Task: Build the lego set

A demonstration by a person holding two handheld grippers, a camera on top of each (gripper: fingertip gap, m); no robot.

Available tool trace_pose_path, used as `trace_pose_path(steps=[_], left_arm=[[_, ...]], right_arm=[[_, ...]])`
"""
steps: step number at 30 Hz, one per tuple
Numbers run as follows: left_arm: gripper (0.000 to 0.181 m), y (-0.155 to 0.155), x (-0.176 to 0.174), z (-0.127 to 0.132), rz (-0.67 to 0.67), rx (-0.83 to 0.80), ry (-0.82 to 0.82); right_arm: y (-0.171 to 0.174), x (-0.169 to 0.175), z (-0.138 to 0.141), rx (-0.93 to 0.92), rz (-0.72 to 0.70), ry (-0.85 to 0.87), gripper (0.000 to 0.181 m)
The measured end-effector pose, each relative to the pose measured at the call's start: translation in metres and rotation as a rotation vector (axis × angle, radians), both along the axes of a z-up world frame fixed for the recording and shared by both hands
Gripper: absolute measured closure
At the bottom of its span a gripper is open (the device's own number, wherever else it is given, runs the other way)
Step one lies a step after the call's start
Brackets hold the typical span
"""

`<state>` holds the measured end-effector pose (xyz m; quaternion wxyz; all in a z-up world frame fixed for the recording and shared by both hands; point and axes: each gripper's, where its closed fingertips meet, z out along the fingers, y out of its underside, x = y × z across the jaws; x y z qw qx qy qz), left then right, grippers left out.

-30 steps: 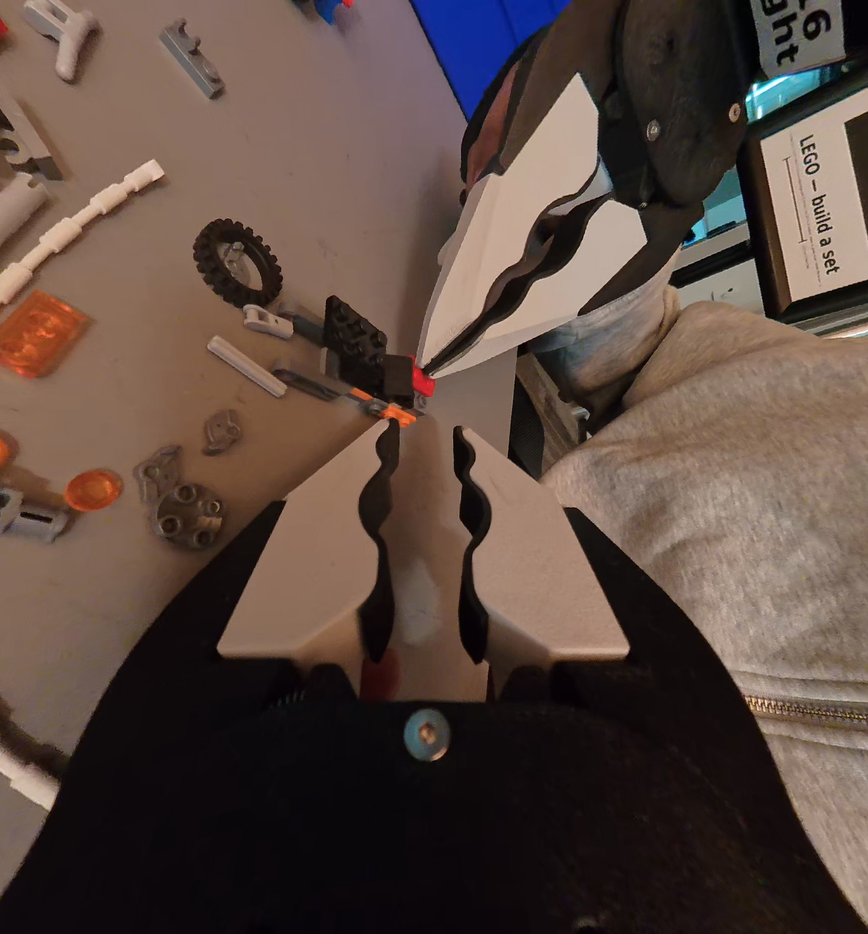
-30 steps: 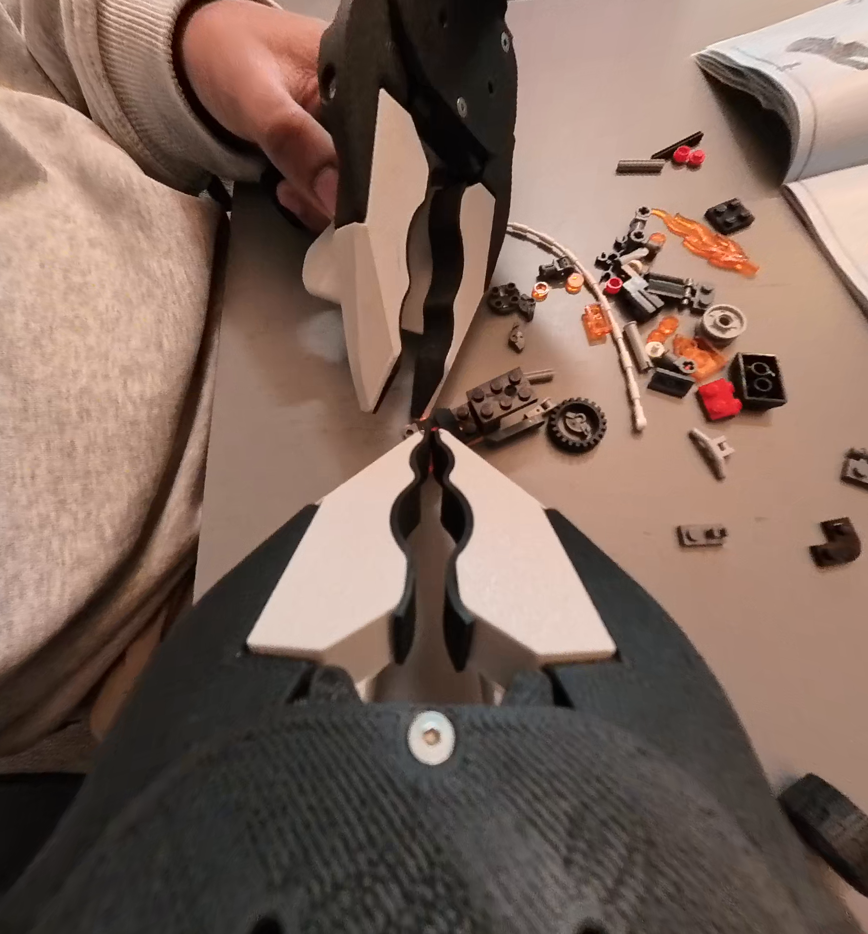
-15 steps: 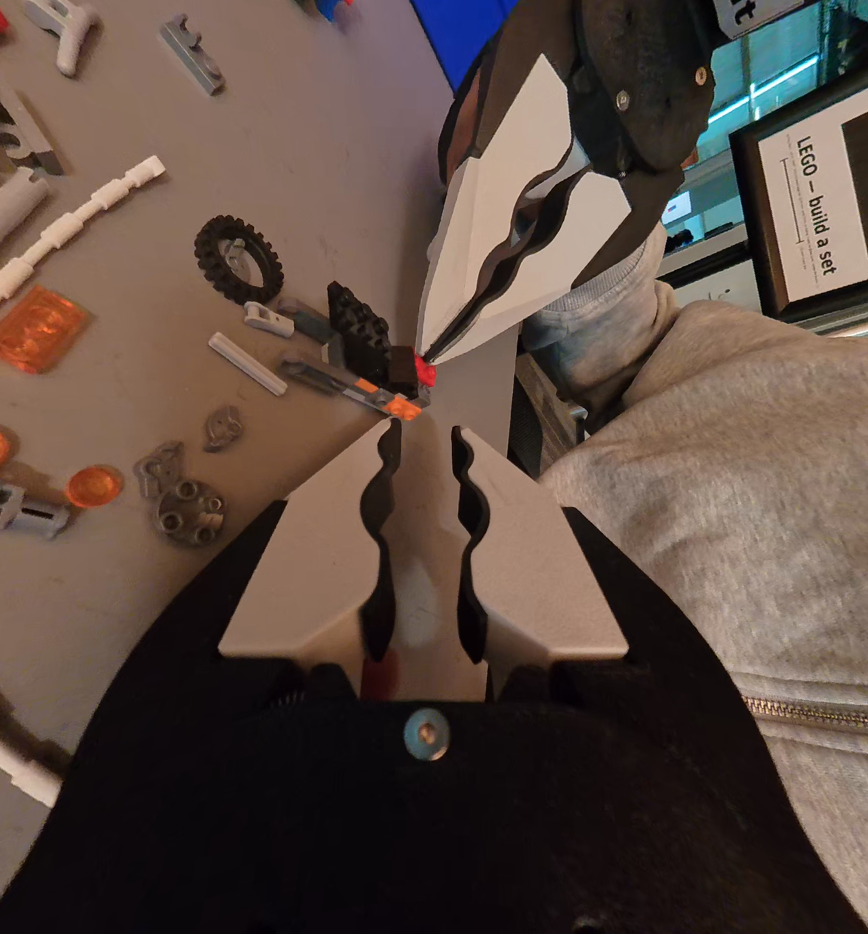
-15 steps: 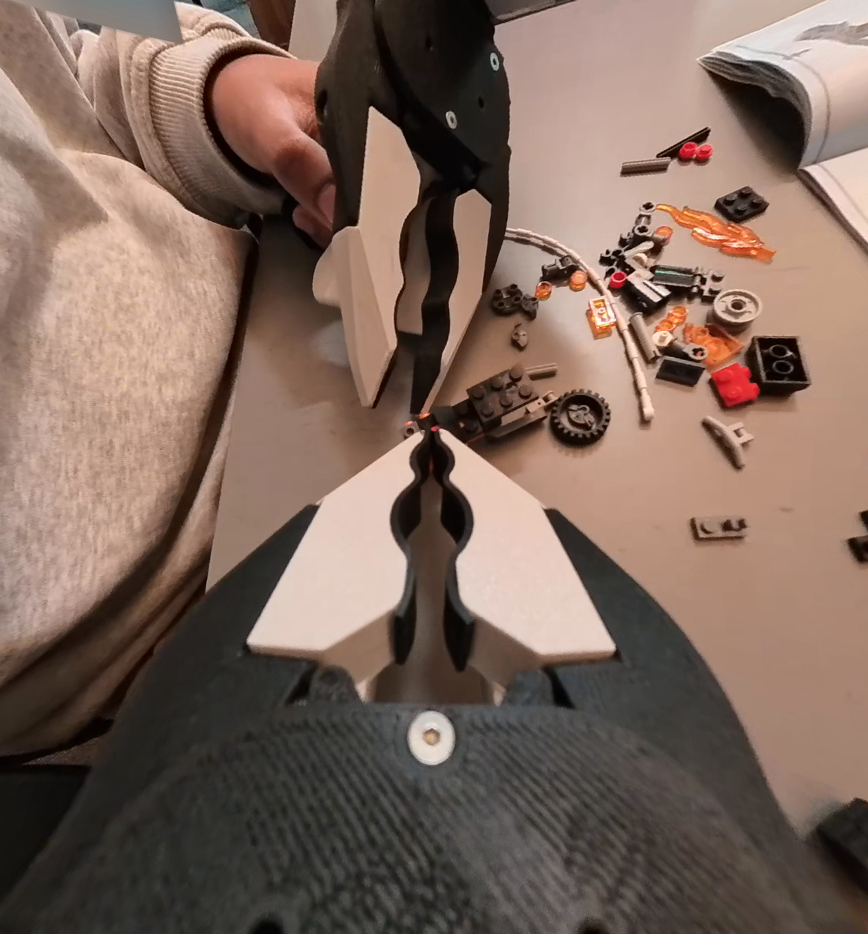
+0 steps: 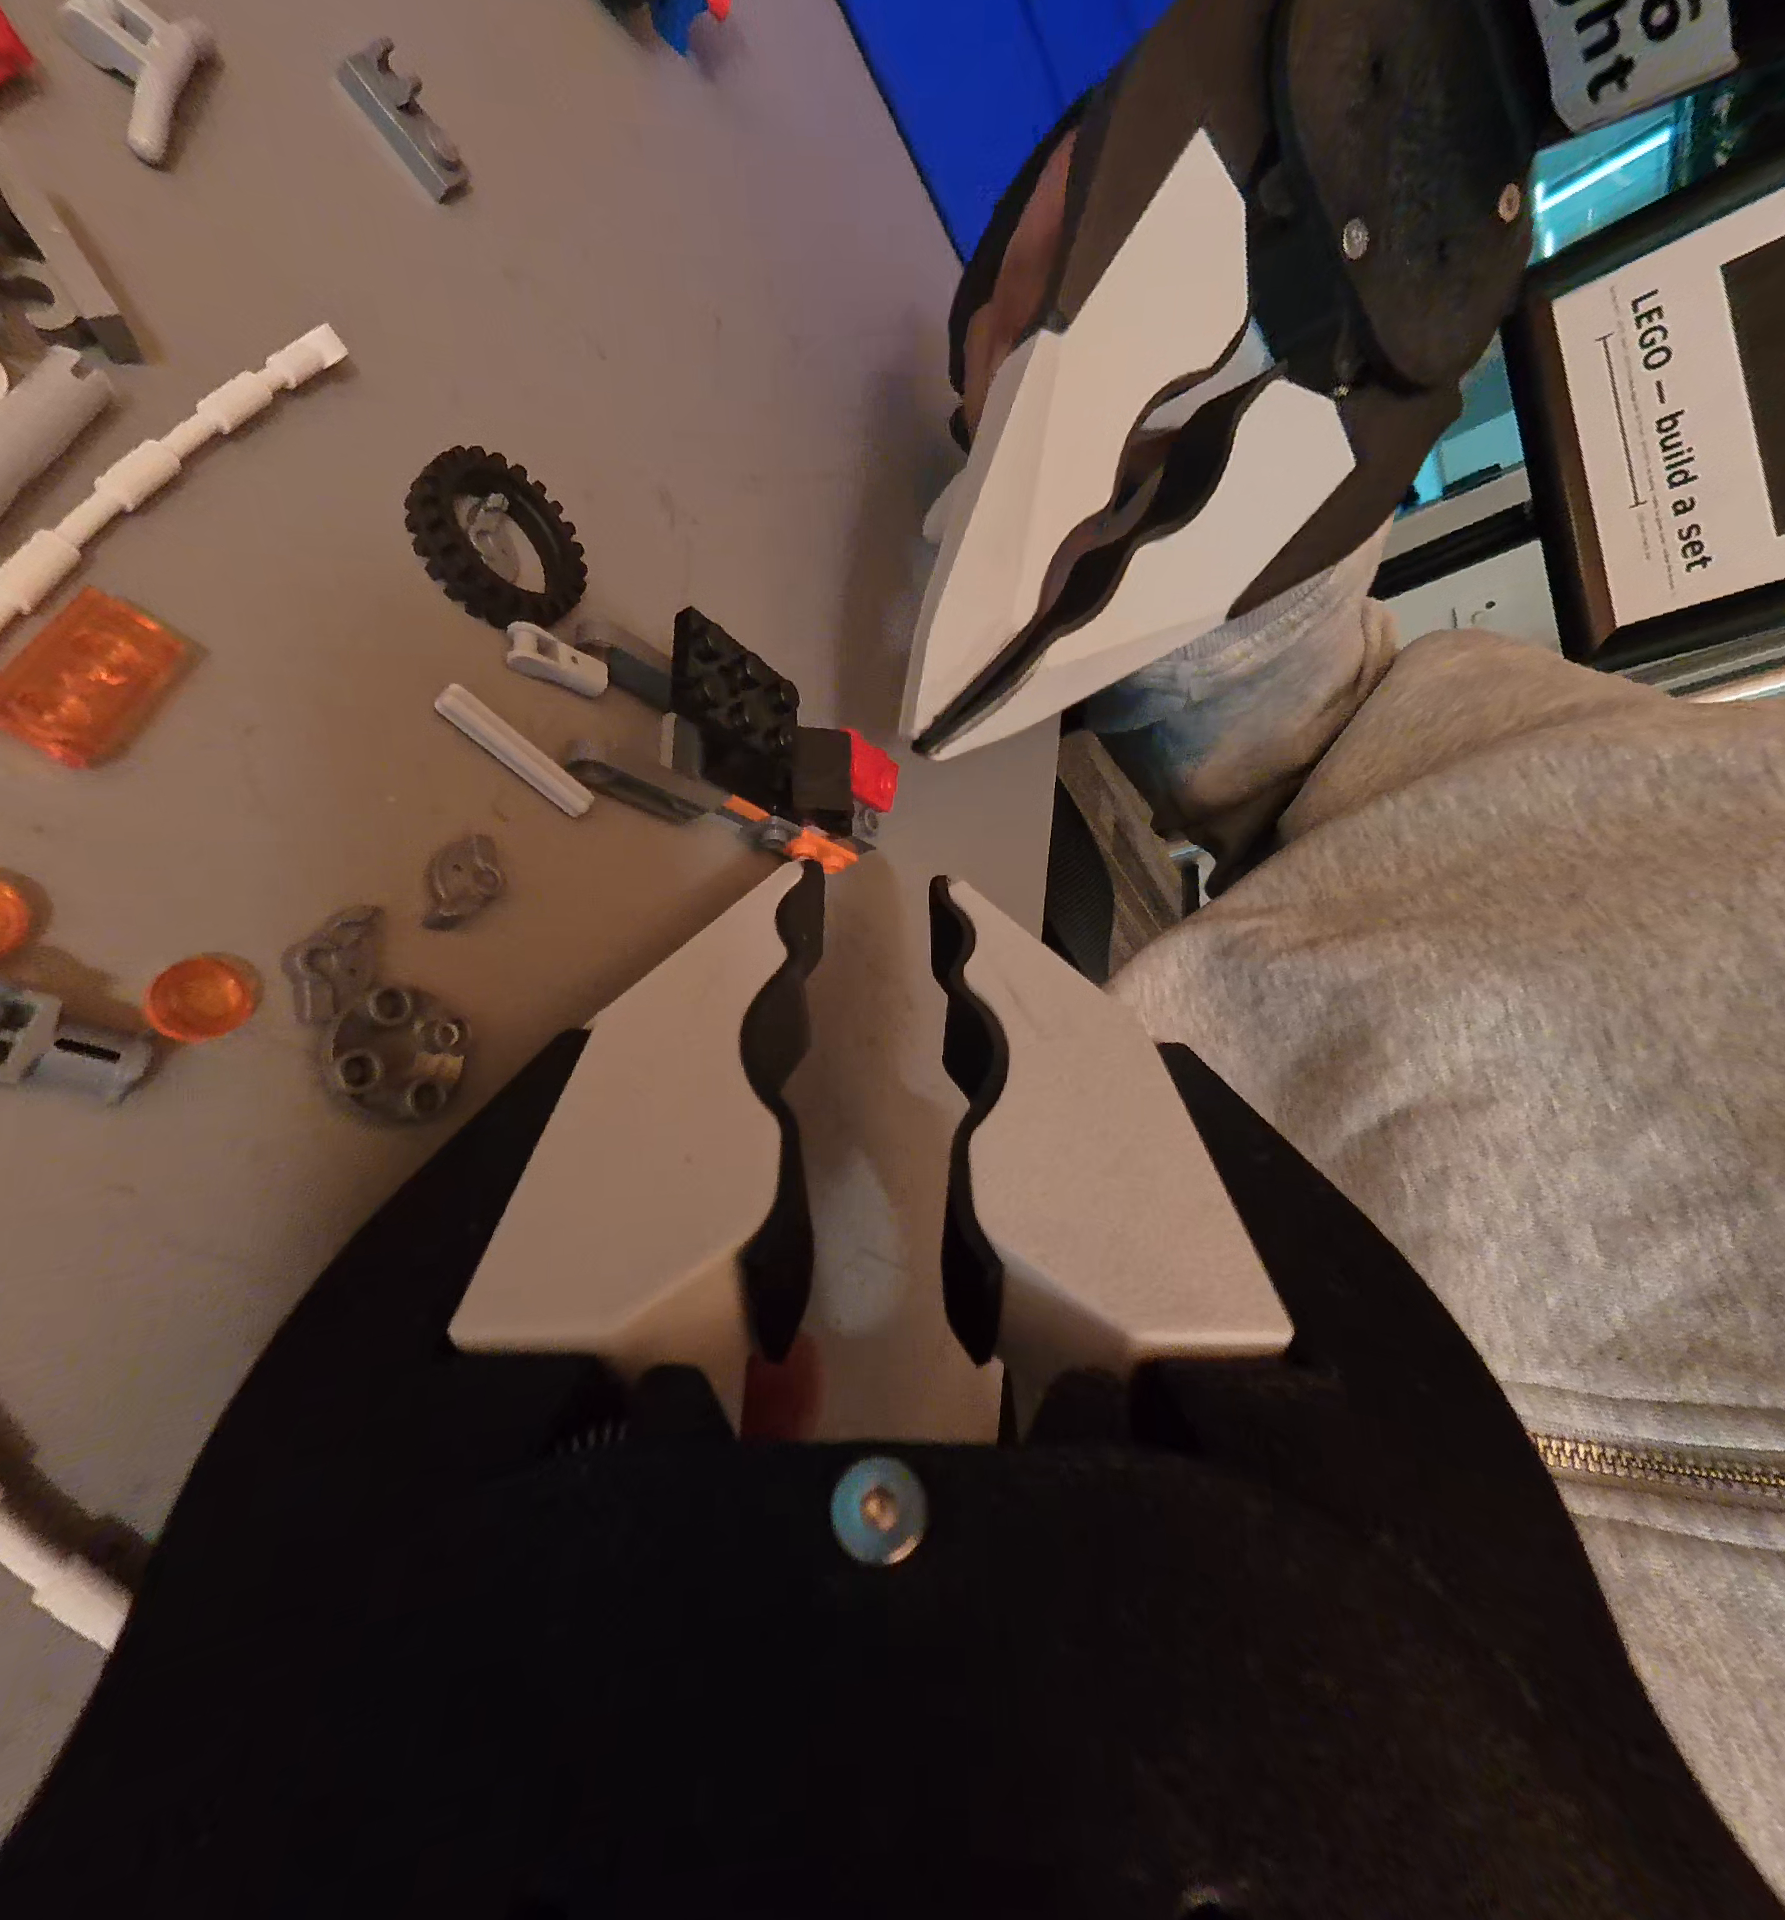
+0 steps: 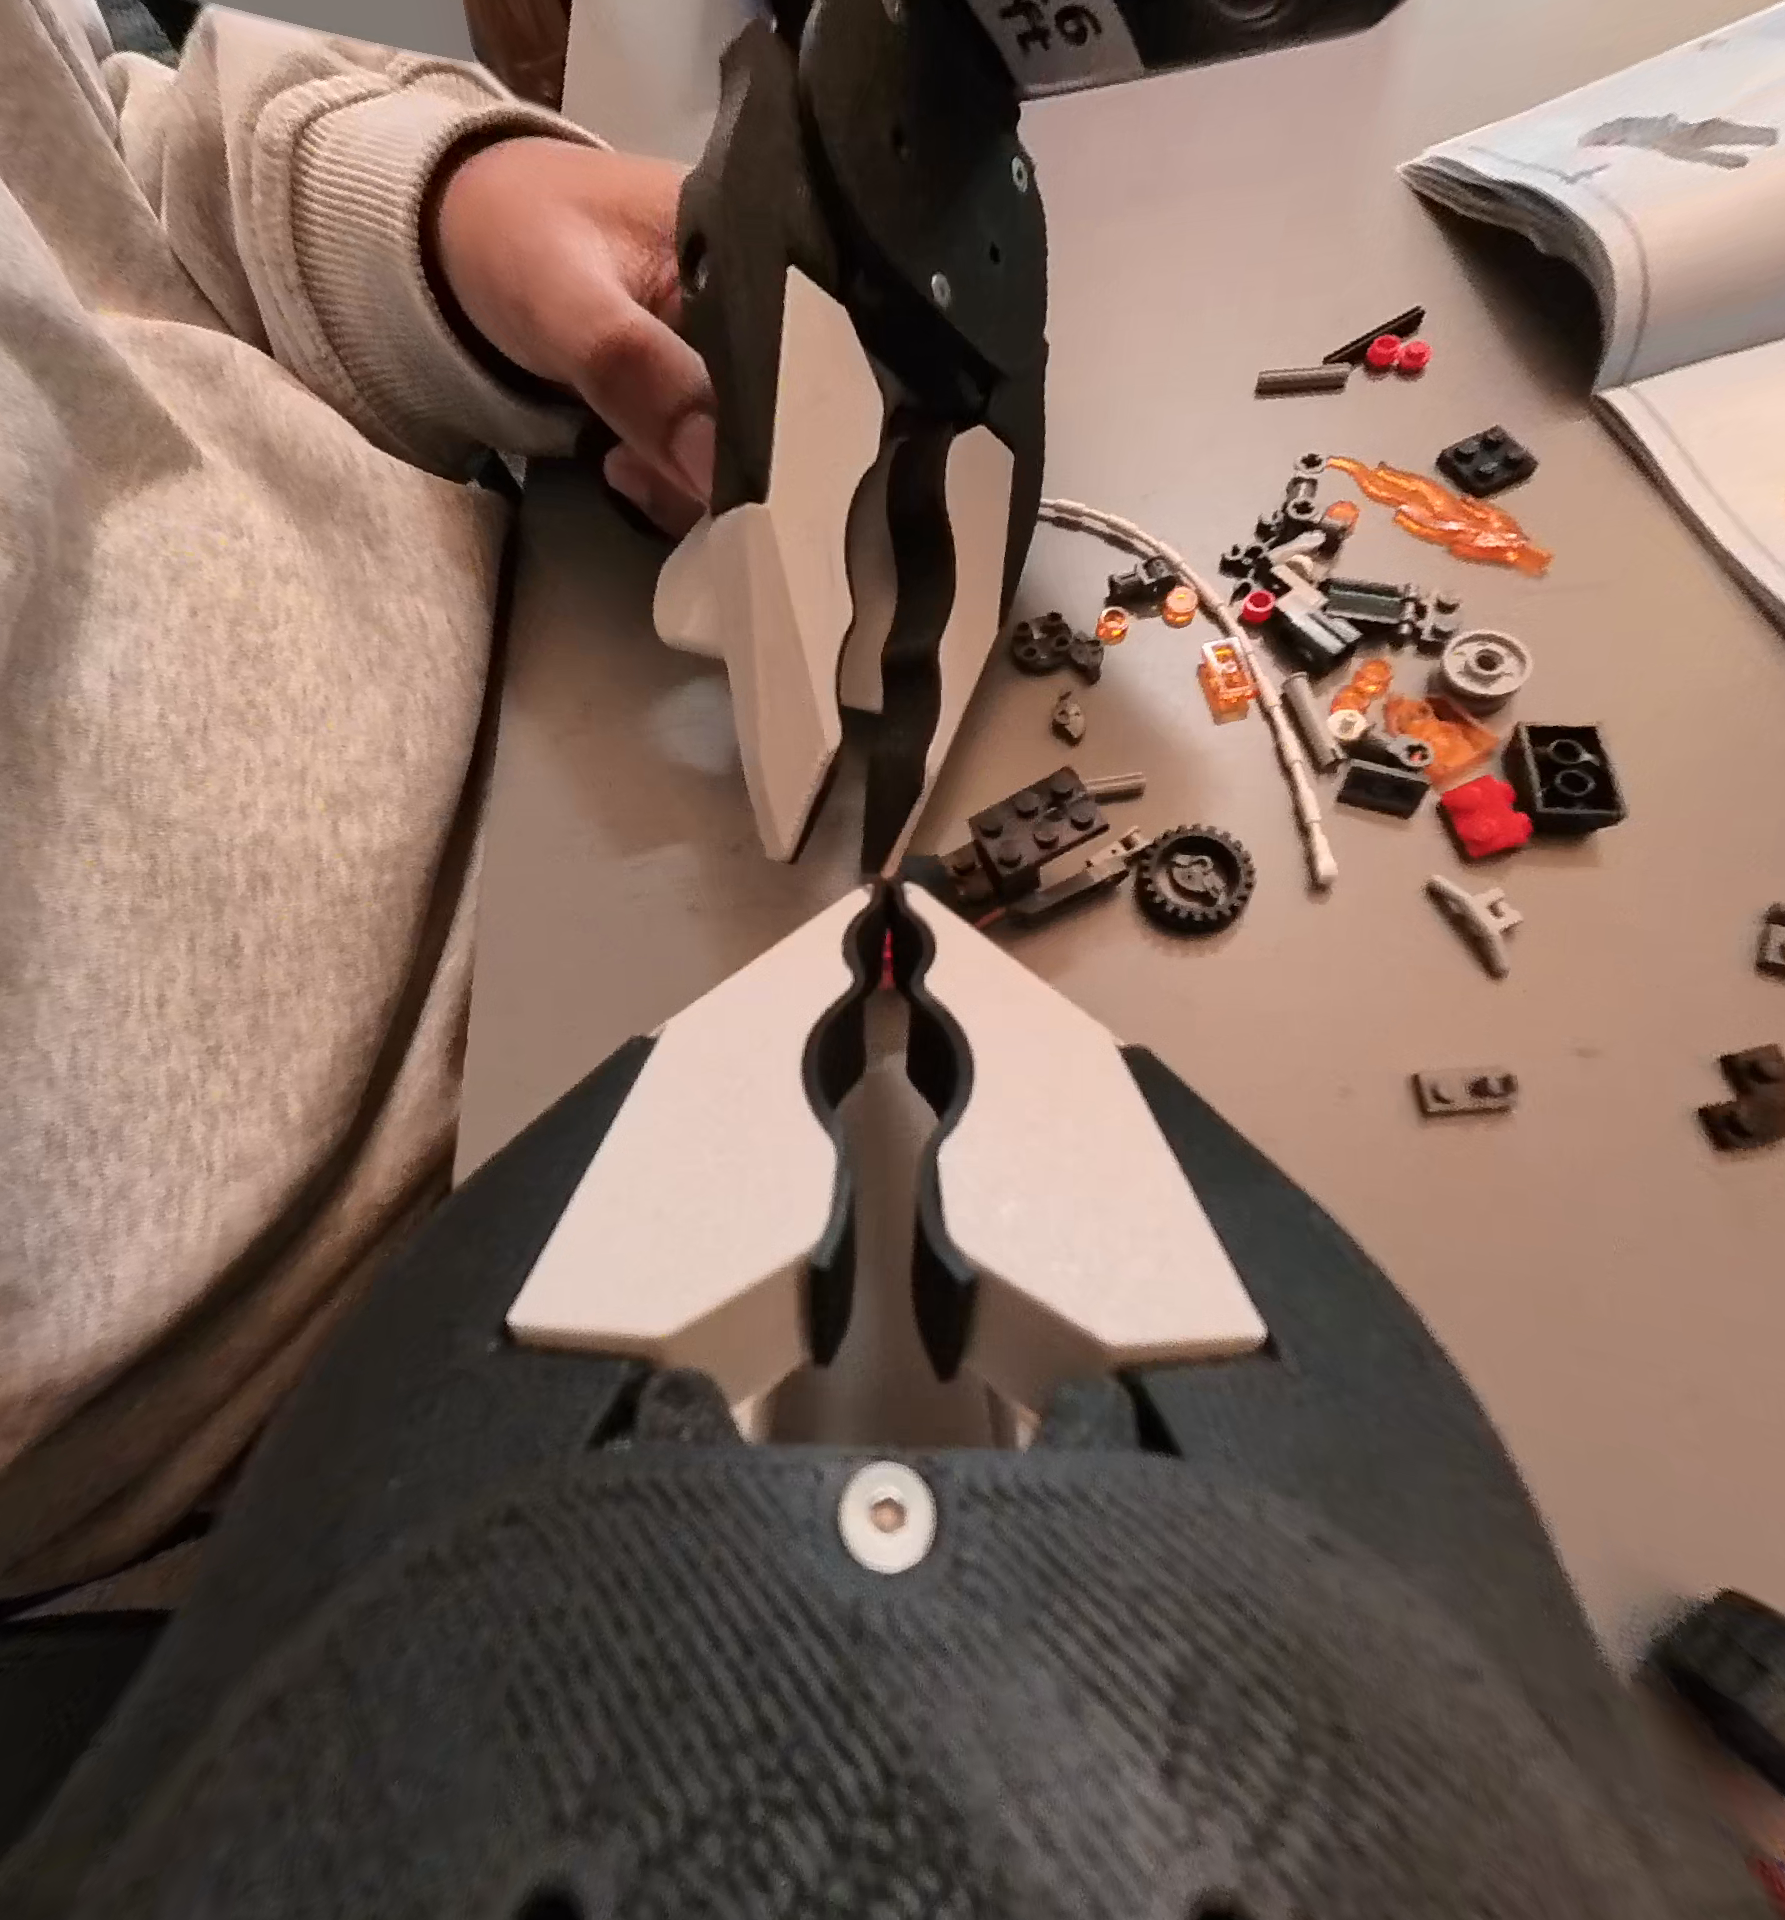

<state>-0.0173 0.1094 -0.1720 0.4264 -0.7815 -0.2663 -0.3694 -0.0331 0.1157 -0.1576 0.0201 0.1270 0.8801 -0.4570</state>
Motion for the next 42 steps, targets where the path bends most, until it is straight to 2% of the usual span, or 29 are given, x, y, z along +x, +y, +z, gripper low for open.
trace_pose_path(steps=[5,14,28,42], left_arm=[[0.163,-0.0001,0.0001,-0.0005,0.000,-0.003,0.001],[0.171,-0.0003,-0.0006,-0.0039,0.008,-0.026,0.011],[0.179,-0.0003,-0.0021,-0.0067,0.018,-0.046,0.024],[0.181,0.0001,-0.0027,-0.0075,0.025,-0.054,0.045]], right_arm=[[0.0009,-0.0018,-0.0084,0.031,-0.023,0.013,0.181],[0.0000,-0.0012,-0.0080,-0.046,-0.032,-0.109,0.181],[-0.0011,-0.0014,-0.0099,-0.045,-0.023,-0.100,0.181],[-0.0004,-0.0011,-0.0123,0.176,-0.034,-0.018,0.181]])
